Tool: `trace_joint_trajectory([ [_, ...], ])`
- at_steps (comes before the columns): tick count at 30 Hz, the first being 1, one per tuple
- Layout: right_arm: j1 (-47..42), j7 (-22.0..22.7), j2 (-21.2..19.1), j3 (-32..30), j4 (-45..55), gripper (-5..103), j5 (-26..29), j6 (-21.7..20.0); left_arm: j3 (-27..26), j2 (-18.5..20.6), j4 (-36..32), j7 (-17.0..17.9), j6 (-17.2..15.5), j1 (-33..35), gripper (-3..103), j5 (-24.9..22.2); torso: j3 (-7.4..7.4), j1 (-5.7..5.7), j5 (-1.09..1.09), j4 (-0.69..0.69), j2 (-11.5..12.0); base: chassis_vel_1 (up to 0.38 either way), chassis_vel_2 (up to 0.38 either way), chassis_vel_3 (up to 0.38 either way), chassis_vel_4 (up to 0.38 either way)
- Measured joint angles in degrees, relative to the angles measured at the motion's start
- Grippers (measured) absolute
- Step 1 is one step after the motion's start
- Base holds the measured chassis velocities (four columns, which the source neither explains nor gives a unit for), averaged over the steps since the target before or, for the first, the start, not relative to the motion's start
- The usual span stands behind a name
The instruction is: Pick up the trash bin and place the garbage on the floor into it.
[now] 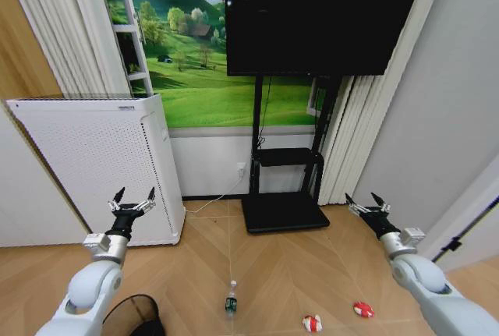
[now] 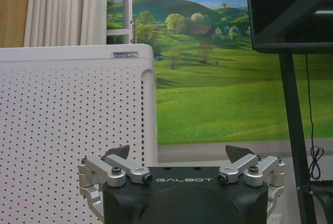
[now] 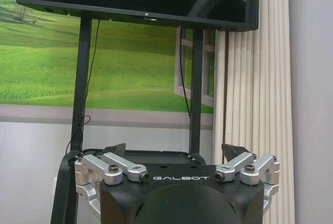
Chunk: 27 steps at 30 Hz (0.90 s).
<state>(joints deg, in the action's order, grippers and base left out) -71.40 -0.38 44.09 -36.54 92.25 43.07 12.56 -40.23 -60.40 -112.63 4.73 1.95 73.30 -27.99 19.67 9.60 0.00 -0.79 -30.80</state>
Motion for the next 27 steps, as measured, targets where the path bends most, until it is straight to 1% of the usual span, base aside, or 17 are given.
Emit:
trace_joint_trajectory([
  [10, 0.93, 0.09, 0.81, 1.3, -1.15, 100, -0.75, 0.07, 0.43, 0.0, 0.9, -0.11, -0.11, -0.66, 100, -0.02, -1.48, -0.89, 0.0, -0.01, 2.38, 0.0, 0.0, 0.0, 0.0],
  [18, 1.83, -0.12, 0.65, 1.89, -2.07, 100, -0.89, 0.2, 1.33, -0.22, 1.81, -0.16, -0.11, -1.49, 100, 0.19, -2.54, -1.5, 0.0, -0.01, 4.02, 0.0, 0.0, 0.0, 0.0],
  [20, 2.41, -0.19, 0.5, 2.15, -2.5, 100, -0.8, 0.21, 1.9, -0.22, 2.2, -0.16, -0.11, -2.13, 100, 0.18, -2.98, -1.78, 0.0, -0.01, 4.77, 0.0, 0.0, 0.0, 0.0],
  [22, 2.49, -0.2, 0.49, 2.19, -2.56, 100, -0.8, 0.22, 2.02, -0.21, 2.28, -0.15, -0.12, -2.26, 100, 0.18, -3.09, -1.84, 0.0, -0.01, 4.93, 0.0, 0.0, 0.0, 0.0],
  [27, 2.45, -0.53, 0.7, 2.27, -2.87, 100, -0.74, 0.33, 2.6, -0.39, 2.77, -0.15, -0.14, -2.8, 100, 0.21, -4.06, -2.26, 0.0, -0.01, 6.32, 0.0, 0.0, 0.0, 0.0],
])
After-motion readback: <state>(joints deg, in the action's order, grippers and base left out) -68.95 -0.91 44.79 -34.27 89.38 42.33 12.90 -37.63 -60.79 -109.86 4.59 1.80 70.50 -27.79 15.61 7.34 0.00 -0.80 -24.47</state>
